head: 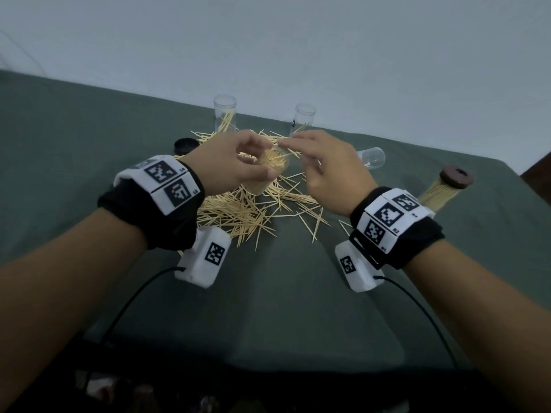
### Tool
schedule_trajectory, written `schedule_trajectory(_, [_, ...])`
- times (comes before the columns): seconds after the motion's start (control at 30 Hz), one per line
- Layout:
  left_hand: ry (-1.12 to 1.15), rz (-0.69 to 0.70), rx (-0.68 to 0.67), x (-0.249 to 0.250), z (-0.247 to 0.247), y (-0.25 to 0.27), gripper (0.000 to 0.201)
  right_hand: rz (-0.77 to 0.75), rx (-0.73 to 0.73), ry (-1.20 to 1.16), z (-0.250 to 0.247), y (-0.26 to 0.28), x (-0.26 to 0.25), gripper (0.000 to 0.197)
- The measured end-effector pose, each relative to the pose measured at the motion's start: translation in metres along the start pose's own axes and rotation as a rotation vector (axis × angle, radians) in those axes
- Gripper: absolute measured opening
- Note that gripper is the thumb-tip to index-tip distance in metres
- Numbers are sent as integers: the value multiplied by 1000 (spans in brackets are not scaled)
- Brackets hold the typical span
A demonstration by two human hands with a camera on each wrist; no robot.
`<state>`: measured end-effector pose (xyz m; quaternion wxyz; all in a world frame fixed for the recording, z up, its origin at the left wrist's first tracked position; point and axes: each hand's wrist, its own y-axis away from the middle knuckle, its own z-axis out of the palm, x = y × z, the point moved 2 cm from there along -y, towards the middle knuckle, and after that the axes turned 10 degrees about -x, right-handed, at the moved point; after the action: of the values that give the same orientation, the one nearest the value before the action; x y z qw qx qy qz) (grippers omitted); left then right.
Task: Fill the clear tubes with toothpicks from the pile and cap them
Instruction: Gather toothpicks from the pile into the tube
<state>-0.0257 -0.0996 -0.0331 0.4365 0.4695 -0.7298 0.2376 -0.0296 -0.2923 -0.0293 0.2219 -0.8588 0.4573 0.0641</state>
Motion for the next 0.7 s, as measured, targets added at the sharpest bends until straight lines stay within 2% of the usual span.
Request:
schedule_trajectory(0.07, [10,-3,3,0,-2,1,61,-21,104,-38,-3,0,-1,37])
schedule_trajectory(0.1, [16,0,3,0,-4,1,61,-34,86,-40,-4,0,-2,36])
schedule_trajectory(0.2, [29,11,-2,-1,-9,2,55,-54,-166,49,2,-1,-5,46])
schedule_trajectory(0.27, [25,12,-1,-2,-13,5,54,-21,-253,82,5,-2,-6,53])
schedule_trajectory(0.43, [62,36,40,-3,-23,12,51,-16,3,-1,2,-10,-17,50])
schedule_trajectory(0.63, [112,58,46,-5,-29,18,52,5,-220,66,12,-13,-28,66])
schedule_trajectory(0.7, [111,66,39,-8,-30,18,52,16,-217,49,8,-17,-30,65])
